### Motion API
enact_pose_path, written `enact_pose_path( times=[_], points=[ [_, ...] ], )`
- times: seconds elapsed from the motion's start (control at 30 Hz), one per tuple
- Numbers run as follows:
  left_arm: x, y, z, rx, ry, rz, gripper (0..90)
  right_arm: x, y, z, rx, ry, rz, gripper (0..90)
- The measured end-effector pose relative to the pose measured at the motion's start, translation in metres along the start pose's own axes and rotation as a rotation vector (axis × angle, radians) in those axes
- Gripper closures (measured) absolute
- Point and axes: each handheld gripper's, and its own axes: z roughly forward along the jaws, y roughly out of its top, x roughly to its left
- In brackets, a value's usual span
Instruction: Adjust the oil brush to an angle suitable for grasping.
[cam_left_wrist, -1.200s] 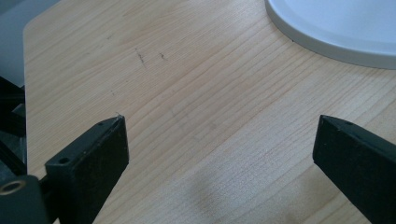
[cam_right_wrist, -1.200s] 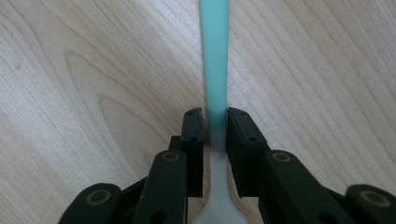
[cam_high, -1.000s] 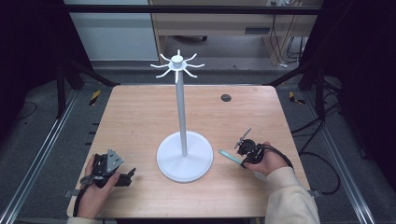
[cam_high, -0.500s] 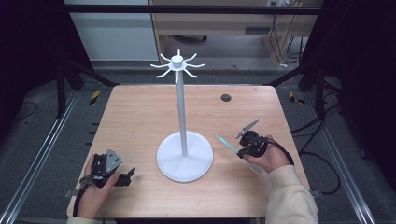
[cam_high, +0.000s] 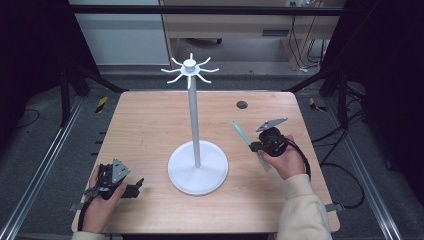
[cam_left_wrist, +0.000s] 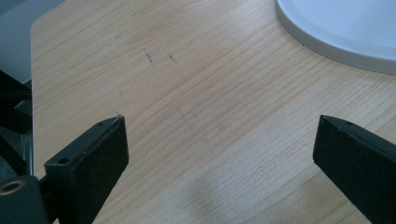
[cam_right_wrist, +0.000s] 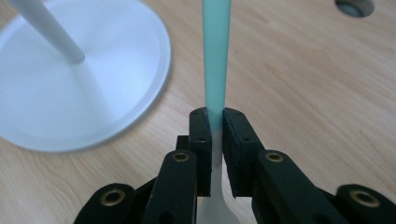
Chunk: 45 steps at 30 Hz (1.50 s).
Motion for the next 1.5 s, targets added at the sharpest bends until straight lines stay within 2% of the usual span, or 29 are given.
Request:
enact_pose_path(
  times=[0.03, 0.07, 0.13, 0.27, 0.33, 0.37, 0.43, 0.53, 0.63, 0.7, 0.9, 1.03, 1.5],
  points=[
    [0.000, 0.000, 0.000, -0.001, 0.000, 0.000, 3.0, -0.001, -0.001, -0.003, -0.039, 0.021, 0.022, 82.4],
    [0.000, 0.000, 0.000, -0.003, 0.002, -0.001, 3.0, -0.001, -0.001, -0.004, -0.062, 0.028, 0.022, 82.4],
    [0.000, 0.001, 0.001, 0.001, 0.001, 0.000, 3.0, -0.001, 0.001, -0.009, -0.106, 0.003, 0.027, 82.4],
    [0.001, 0.000, 0.000, 0.001, 0.002, -0.004, 3.0, 0.002, 0.001, -0.013, -0.143, -0.001, 0.029, 82.4],
    [0.001, -0.001, 0.000, -0.007, 0.005, -0.013, 3.0, 0.004, 0.002, -0.017, -0.179, 0.023, 0.038, 82.5],
    [0.001, -0.001, 0.000, -0.007, 0.005, -0.013, 3.0, 0.008, 0.005, -0.022, -0.204, 0.016, 0.037, 82.5],
    [0.001, -0.001, -0.001, -0.003, 0.003, -0.007, 3.0, 0.010, 0.006, -0.024, -0.214, 0.011, 0.034, 82.5],
    [0.000, 0.000, -0.001, -0.012, 0.000, -0.008, 3.0, 0.017, 0.011, -0.034, -0.285, 0.006, 0.029, 82.5],
    [-0.001, 0.000, -0.001, -0.009, -0.002, 0.005, 3.0, 0.020, 0.014, -0.039, -0.316, 0.001, 0.028, 82.5],
    [0.001, 0.000, -0.001, -0.009, 0.001, 0.001, 3.0, 0.026, 0.019, -0.046, -0.368, -0.003, 0.033, 82.5],
    [0.001, 0.000, -0.001, -0.003, -0.003, 0.004, 3.0, 0.034, 0.025, -0.057, -0.417, -0.011, 0.027, 82.5],
    [0.001, -0.001, -0.002, -0.002, 0.001, 0.004, 3.0, 0.037, 0.026, -0.063, -0.446, -0.001, 0.032, 82.5],
    [0.001, -0.001, -0.001, -0.001, 0.001, 0.005, 3.0, 0.045, 0.032, -0.074, -0.493, -0.005, 0.020, 82.4]
  ],
)
